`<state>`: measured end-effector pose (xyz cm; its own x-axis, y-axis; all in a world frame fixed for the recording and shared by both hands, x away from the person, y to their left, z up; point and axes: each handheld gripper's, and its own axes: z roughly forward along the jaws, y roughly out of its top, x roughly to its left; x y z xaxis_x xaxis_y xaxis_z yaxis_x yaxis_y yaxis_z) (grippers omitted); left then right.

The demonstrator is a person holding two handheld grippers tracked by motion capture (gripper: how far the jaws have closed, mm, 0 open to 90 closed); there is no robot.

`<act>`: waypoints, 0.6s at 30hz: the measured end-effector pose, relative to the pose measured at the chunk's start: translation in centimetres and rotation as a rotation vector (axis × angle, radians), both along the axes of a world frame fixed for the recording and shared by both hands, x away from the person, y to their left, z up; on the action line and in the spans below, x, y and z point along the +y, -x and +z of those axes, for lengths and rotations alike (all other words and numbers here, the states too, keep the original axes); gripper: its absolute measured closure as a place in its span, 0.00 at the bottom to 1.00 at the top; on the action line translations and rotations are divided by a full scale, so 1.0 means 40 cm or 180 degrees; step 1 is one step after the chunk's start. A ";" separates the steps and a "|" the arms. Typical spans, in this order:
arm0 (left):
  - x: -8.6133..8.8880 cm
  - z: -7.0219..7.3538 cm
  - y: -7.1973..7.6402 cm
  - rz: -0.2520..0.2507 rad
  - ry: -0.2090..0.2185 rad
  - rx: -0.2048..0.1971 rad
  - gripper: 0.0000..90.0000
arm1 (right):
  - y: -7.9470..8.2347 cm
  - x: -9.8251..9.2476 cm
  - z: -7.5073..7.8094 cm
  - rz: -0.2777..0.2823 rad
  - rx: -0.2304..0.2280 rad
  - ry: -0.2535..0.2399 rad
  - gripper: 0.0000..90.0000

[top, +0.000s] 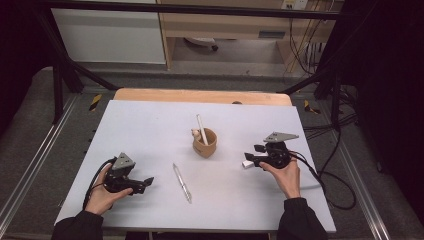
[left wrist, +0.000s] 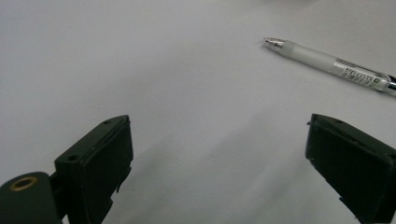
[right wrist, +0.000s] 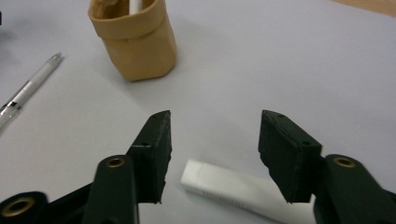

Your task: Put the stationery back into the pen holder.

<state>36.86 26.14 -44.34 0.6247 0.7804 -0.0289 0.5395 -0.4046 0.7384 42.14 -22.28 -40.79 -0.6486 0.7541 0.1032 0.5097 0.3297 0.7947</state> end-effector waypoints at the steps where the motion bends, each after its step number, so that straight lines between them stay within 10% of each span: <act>1: -0.001 0.000 0.000 0.0003 0.0006 -0.0001 0.08 | 0.002 -0.010 -0.005 -0.0032 -0.0002 -0.0005 0.56; 18: -0.002 -0.002 -0.001 0.0002 0.0011 0.0008 0.08 | -0.018 -0.091 -0.049 -0.0489 0.0102 0.0193 0.96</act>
<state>36.89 26.07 -44.42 0.6240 0.7807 -0.0332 0.5417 -0.4016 0.7384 42.84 -25.94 -42.76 -0.5222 0.8497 0.0731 0.5825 0.2928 0.7583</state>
